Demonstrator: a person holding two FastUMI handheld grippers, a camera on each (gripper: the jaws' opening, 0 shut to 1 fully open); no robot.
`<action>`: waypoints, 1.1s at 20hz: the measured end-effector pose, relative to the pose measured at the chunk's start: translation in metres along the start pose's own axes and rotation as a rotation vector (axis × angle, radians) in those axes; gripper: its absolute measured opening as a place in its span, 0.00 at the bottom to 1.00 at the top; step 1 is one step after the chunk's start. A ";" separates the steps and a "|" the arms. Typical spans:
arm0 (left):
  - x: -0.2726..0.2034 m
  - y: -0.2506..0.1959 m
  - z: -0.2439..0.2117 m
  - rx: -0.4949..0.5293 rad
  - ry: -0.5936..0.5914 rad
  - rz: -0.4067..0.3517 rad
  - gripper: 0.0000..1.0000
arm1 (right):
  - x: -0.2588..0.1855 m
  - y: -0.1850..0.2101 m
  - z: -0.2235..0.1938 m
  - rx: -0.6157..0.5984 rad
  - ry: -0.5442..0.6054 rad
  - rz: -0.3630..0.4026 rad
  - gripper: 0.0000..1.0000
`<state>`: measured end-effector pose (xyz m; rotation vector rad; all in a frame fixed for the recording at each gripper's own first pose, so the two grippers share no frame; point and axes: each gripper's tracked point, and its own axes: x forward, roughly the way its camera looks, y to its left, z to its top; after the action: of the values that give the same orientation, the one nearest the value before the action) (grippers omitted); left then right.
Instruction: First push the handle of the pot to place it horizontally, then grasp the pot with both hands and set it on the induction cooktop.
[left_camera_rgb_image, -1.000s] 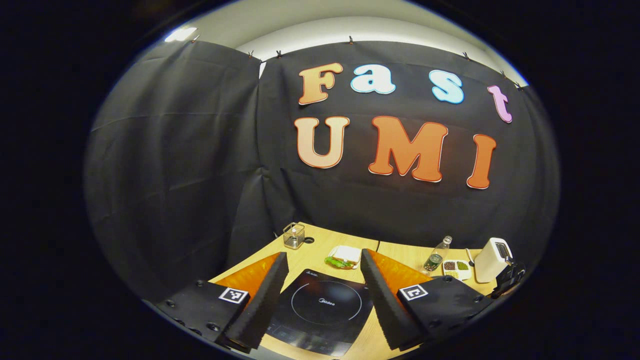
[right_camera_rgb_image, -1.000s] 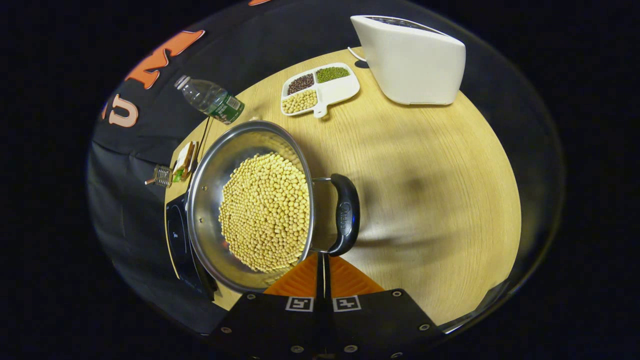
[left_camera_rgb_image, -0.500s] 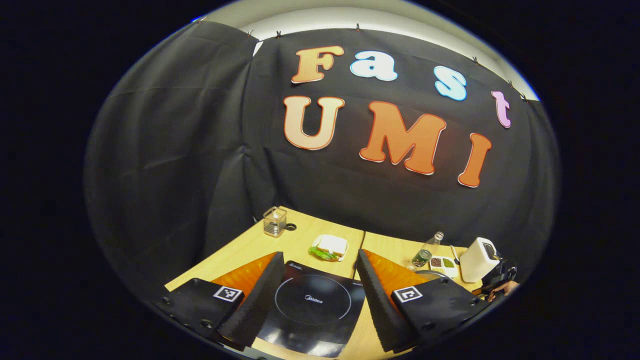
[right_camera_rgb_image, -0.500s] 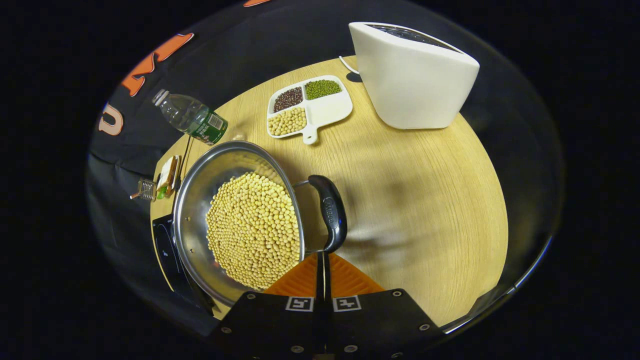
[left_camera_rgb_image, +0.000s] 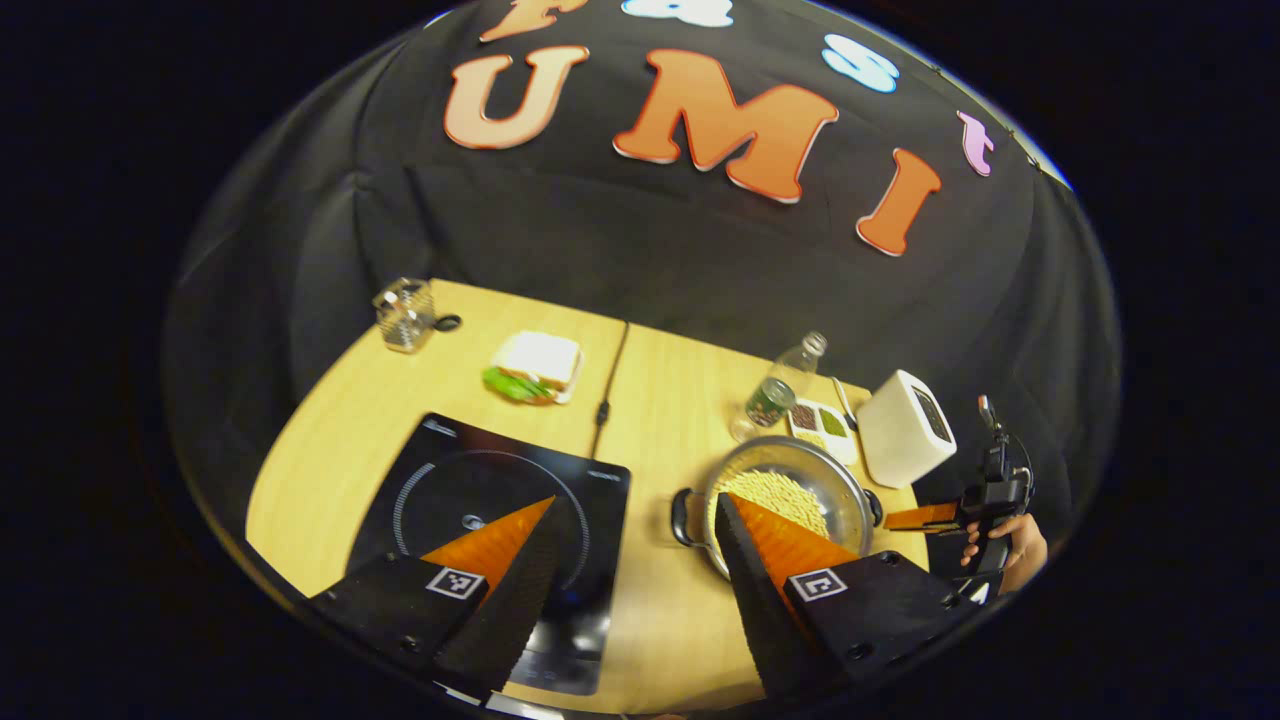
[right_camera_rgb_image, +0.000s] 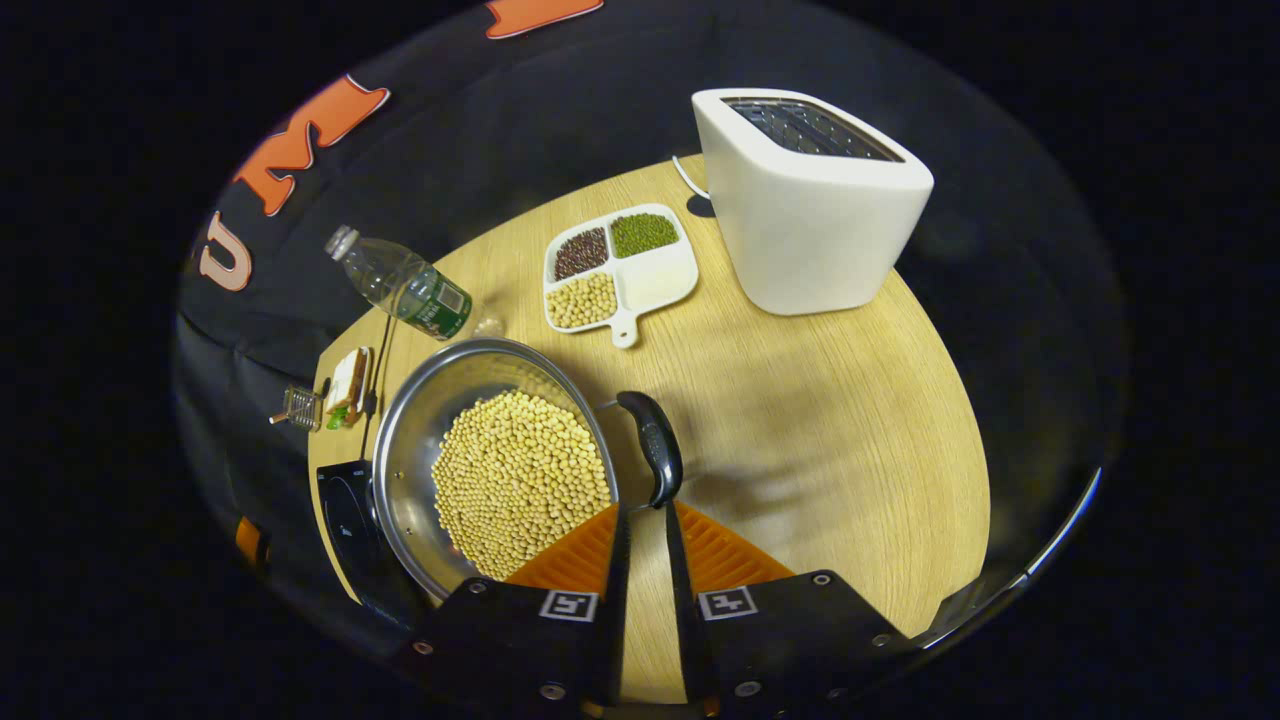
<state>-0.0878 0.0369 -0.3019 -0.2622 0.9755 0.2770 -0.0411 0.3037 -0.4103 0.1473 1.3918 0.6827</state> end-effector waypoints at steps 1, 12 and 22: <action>0.014 -0.005 -0.008 -0.001 0.036 -0.016 0.95 | 0.001 0.005 0.004 -0.011 -0.011 0.011 0.36; 0.145 -0.042 -0.071 0.086 0.298 0.014 0.96 | 0.040 -0.004 0.001 -0.112 0.033 -0.075 0.82; 0.193 -0.025 -0.102 0.121 0.334 0.093 0.84 | 0.068 -0.006 -0.005 -0.208 0.048 -0.150 0.75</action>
<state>-0.0558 0.0010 -0.5159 -0.1542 1.3319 0.2624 -0.0419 0.3329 -0.4720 -0.1373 1.3539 0.7044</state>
